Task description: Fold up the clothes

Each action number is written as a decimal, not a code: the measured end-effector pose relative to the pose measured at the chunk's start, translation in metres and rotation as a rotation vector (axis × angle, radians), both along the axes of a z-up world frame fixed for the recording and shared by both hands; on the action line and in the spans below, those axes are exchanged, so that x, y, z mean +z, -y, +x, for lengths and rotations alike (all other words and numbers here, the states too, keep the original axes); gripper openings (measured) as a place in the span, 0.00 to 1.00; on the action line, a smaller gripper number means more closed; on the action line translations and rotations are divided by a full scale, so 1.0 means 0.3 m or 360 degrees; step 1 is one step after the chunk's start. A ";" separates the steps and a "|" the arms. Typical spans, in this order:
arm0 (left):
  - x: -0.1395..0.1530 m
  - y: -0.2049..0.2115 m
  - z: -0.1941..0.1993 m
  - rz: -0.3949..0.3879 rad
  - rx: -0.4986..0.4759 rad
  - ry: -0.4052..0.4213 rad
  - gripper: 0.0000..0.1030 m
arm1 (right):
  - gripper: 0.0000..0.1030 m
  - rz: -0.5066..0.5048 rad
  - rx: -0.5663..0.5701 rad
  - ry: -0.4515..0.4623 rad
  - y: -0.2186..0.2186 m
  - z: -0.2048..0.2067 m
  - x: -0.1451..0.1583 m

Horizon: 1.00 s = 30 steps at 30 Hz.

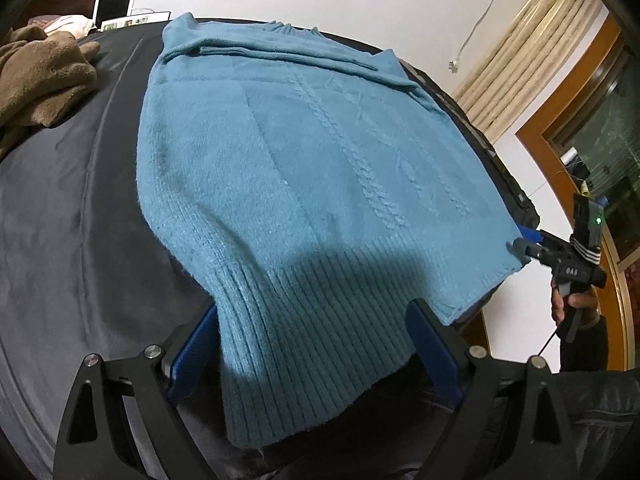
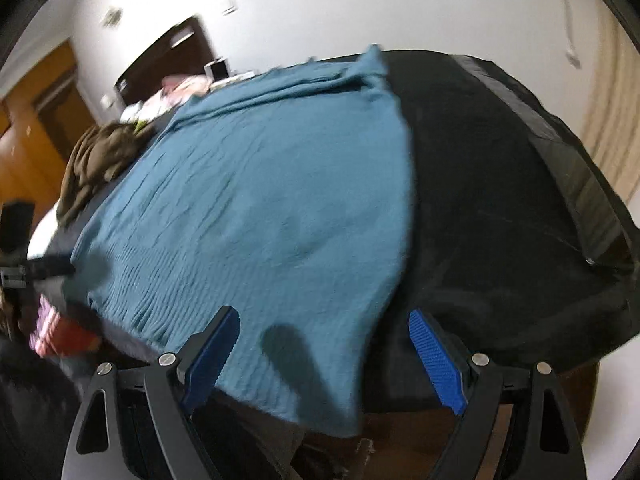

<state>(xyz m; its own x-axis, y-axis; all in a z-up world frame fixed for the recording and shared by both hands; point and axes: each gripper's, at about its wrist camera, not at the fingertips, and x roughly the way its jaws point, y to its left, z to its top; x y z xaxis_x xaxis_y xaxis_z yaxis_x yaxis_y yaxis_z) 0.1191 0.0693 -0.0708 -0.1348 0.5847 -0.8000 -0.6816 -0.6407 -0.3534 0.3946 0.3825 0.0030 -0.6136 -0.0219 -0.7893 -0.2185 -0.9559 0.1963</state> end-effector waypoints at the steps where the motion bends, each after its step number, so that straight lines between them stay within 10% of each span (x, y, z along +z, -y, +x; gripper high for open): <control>1: 0.000 0.000 0.000 0.0001 0.0001 -0.0006 0.88 | 0.86 -0.0003 0.0039 -0.0003 0.022 -0.007 -0.002; 9: 0.001 0.030 -0.021 0.0025 0.0096 0.0004 0.66 | 0.83 -0.0002 0.0135 -0.0068 0.095 -0.038 -0.005; 14: -0.007 0.048 -0.054 0.0044 0.0172 0.0064 0.32 | 0.30 0.0015 0.0062 -0.0058 0.069 -0.050 -0.006; 17: -0.015 0.044 -0.061 0.0060 0.0180 0.0097 0.21 | 0.24 -0.0017 0.0053 -0.0072 0.048 -0.041 -0.006; 30: 0.026 0.073 -0.100 0.0260 0.0274 0.0149 0.17 | 0.20 -0.0369 0.0110 -0.0394 -0.024 -0.053 0.088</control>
<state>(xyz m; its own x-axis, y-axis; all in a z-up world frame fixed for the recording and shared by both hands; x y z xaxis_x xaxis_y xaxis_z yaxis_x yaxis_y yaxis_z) 0.0891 0.0473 -0.0630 -0.1732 0.6820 -0.7105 -0.5267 -0.6737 -0.5183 0.3786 0.3897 0.0295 -0.7768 -0.2314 -0.5857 -0.0734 -0.8905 0.4491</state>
